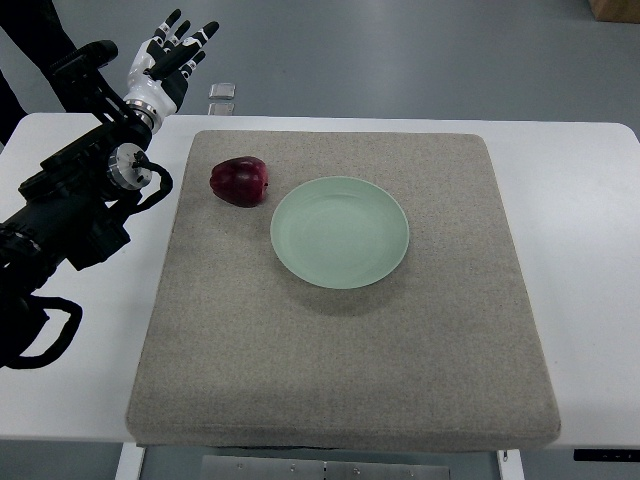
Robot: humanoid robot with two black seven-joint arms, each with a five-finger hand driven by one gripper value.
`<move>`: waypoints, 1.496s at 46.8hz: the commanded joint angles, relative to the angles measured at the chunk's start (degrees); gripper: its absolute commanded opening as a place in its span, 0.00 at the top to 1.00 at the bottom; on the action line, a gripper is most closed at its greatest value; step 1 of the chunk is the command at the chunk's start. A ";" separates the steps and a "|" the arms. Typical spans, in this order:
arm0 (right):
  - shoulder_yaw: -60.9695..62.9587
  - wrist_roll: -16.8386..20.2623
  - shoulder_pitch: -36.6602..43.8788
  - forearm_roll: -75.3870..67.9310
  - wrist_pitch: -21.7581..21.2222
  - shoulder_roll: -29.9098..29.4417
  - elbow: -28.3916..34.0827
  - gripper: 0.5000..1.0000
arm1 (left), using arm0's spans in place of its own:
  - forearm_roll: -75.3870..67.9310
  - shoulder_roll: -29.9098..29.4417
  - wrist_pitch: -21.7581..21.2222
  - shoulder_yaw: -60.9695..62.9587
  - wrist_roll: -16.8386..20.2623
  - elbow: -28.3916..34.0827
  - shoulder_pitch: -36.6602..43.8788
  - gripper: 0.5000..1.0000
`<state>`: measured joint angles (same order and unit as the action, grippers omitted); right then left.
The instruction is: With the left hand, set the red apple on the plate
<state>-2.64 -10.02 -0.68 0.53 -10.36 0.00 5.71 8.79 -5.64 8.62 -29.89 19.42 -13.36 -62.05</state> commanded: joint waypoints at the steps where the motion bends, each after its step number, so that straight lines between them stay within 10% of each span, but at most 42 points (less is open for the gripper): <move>1: 0.00 0.00 0.07 0.00 0.08 0.00 0.00 0.07 | 0.00 0.01 -0.01 0.01 0.00 0.00 0.08 0.02; 43: 0.00 0.00 -0.02 0.00 -0.01 0.00 0.00 0.07 | -1.75 0.01 0.52 2.56 -0.18 -0.17 0.44 0.02; 70: 0.00 0.00 -0.02 0.00 -0.01 0.00 0.00 0.07 | -32.33 -0.17 0.87 6.69 -0.09 -4.22 -1.59 0.02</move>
<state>-2.64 -10.02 -0.63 0.53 -10.36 0.00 5.71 -20.83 -5.68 9.51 -23.24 19.34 -16.99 -63.44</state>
